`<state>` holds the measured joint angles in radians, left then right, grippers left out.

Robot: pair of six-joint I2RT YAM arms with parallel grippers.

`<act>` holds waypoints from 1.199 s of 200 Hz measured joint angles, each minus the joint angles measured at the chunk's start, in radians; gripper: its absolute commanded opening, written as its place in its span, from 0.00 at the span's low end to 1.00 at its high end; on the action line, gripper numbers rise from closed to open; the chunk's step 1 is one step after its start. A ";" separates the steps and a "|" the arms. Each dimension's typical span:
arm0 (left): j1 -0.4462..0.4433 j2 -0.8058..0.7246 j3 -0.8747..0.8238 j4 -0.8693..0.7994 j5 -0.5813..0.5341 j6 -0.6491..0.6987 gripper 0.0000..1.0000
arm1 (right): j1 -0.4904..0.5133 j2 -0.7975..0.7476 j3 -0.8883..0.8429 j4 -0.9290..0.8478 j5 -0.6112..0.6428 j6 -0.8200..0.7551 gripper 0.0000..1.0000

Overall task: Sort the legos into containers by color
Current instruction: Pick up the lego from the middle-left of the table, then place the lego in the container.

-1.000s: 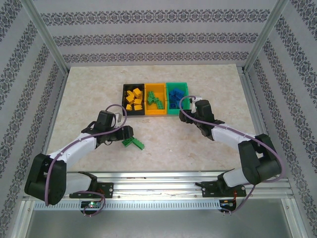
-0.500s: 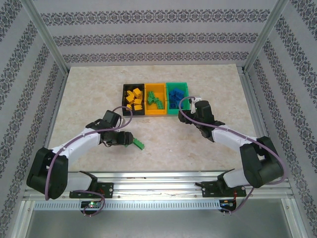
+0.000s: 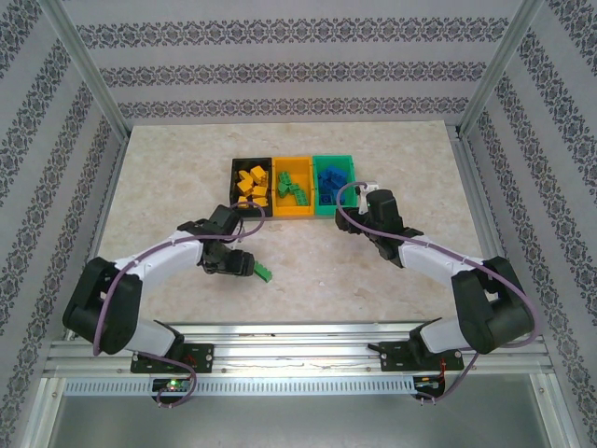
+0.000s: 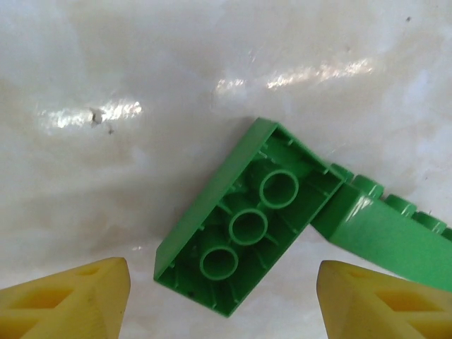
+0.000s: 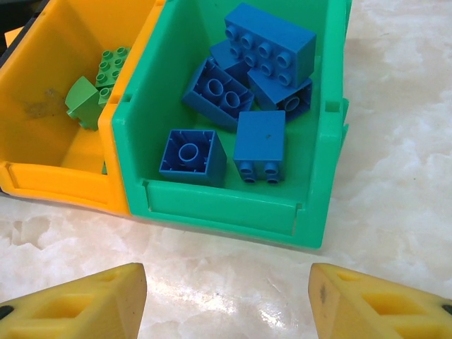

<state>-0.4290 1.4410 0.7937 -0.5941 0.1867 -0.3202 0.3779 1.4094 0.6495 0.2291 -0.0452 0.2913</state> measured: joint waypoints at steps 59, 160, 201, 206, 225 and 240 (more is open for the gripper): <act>-0.017 0.127 0.058 -0.001 -0.032 0.021 0.58 | 0.000 -0.014 -0.004 -0.001 0.003 0.000 0.63; -0.029 0.095 0.064 0.005 -0.044 0.025 0.33 | 0.000 -0.016 -0.005 0.000 0.003 -0.003 0.63; -0.029 0.021 0.068 0.052 -0.031 0.001 0.32 | 0.005 -0.016 -0.005 0.000 0.003 -0.003 0.63; -0.029 0.015 0.072 0.063 -0.030 -0.002 0.32 | 0.007 -0.016 -0.005 0.000 0.003 -0.002 0.63; -0.029 0.014 0.107 0.111 -0.013 -0.016 0.33 | 0.006 -0.016 -0.005 0.000 0.003 -0.002 0.63; -0.029 0.045 0.170 0.146 0.010 -0.027 0.33 | 0.006 -0.016 -0.005 0.000 0.003 -0.002 0.63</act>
<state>-0.4583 1.4857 0.9638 -0.4477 0.1967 -0.3477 0.3843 1.3937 0.6449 0.2295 -0.0422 0.2893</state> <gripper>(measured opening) 0.331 0.628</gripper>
